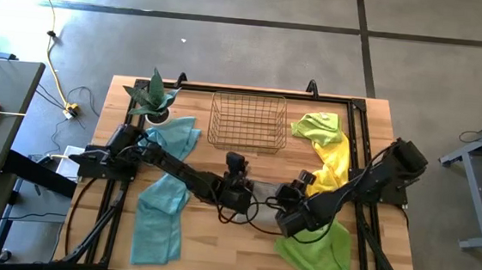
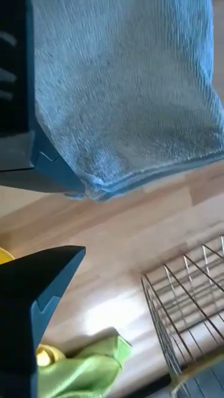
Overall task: Fold microfiber towels
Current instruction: Put the gray microfiber towel into the wire basket
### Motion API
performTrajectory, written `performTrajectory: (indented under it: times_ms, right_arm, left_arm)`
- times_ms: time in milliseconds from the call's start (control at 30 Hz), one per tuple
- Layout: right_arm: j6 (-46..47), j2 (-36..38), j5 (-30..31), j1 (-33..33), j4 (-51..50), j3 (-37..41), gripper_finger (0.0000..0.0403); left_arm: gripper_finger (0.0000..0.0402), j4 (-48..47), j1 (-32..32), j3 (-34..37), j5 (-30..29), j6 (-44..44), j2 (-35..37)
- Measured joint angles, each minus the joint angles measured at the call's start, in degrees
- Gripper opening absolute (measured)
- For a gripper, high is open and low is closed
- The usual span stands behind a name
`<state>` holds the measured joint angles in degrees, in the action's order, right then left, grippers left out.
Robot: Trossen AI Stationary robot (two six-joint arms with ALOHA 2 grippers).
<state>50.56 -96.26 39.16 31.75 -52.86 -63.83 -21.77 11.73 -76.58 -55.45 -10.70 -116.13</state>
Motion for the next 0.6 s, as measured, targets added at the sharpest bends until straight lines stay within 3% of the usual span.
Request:
performTrajectory:
  times_ms: [100, 200, 333, 467, 600]
  right_arm:
    - [0.0, 1.5, -3.3, -0.1, -1.3, 0.0, 0.0142]
    - [0.0, 3.6, -6.3, -1.4, -6.0, 0.0, 0.0142]
    - [0.0, 8.0, -7.3, -4.2, -10.1, 1.6, 0.0142]
    - [-0.1, 14.7, -7.9, -5.2, -1.9, 9.2, 0.0142]
    - [0.0, 22.4, -8.9, -5.2, 13.4, 19.8, 0.0142]
  left_arm:
    - [0.0171, -9.8, 1.5, -3.1, 7.8, 3.3, 1.2]
    - [0.0159, -14.0, 2.3, -4.7, 19.4, 10.9, 2.8]
    - [0.0144, -7.9, 2.3, -4.1, 34.9, 16.5, 3.8]
    - [0.0135, 3.4, 2.4, 0.1, 38.3, 19.6, 3.0]
    - [0.0133, 10.1, 2.3, 5.2, 37.8, 23.9, 2.9]
